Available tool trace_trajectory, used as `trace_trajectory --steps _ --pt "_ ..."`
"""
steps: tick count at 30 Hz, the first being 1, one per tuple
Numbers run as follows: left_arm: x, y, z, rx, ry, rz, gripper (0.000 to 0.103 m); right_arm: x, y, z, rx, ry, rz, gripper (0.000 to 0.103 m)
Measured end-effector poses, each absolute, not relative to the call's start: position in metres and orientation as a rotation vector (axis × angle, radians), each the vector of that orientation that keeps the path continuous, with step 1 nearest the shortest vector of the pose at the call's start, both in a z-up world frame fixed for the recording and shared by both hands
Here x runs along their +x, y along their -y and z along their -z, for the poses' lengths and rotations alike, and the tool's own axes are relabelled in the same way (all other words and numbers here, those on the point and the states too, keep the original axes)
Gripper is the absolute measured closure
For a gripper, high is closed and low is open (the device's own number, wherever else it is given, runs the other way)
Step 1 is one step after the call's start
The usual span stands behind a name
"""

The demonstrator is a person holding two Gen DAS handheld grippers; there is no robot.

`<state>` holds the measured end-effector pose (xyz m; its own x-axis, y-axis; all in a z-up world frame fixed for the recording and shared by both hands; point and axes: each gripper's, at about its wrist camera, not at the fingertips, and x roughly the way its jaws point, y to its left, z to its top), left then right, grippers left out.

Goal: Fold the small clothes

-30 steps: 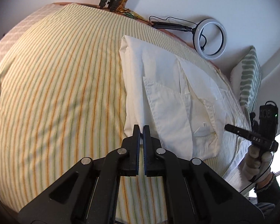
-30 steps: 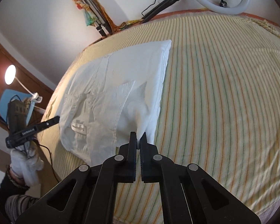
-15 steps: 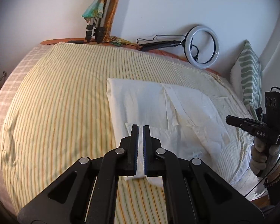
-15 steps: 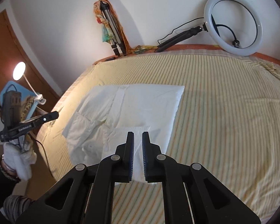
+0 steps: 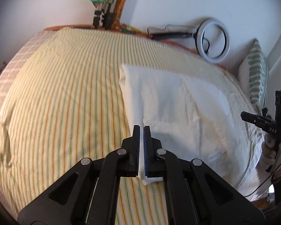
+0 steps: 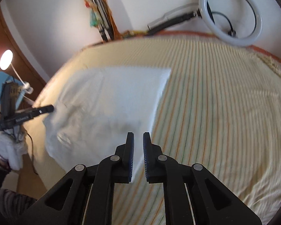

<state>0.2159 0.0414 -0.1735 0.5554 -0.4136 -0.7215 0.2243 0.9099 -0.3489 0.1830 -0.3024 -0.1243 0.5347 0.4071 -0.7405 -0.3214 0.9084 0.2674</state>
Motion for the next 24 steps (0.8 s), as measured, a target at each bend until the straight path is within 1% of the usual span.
trace_trajectory --steps 1,3,9,14,17,20,24 --pt "0.22 -0.042 0.168 -0.239 -0.9 0.381 0.103 0.187 0.301 0.116 0.107 -0.88 -0.441 0.088" --pt "0.233 -0.038 0.159 -0.256 -0.889 0.385 0.103 0.198 0.296 0.106 0.11 -0.845 -0.444 0.085" --pt "0.278 -0.001 0.157 -0.168 -0.892 0.378 0.102 0.241 0.254 0.106 0.056 -0.843 -0.475 0.085" --pt "0.303 0.006 0.189 -0.119 -0.942 0.324 0.102 0.268 0.24 0.132 0.031 -0.896 -0.46 0.085" --pt "0.307 0.003 0.21 -0.098 -0.956 0.314 0.103 0.276 0.234 0.154 -0.022 -0.938 -0.436 0.085" --pt "0.305 0.002 0.214 -0.1 -0.925 0.313 0.103 0.283 0.234 0.175 -0.02 -0.981 -0.435 0.084" --pt "0.307 -0.001 0.208 -0.095 -0.942 0.301 0.102 0.282 0.231 0.17 -0.052 -0.981 -0.417 0.085"
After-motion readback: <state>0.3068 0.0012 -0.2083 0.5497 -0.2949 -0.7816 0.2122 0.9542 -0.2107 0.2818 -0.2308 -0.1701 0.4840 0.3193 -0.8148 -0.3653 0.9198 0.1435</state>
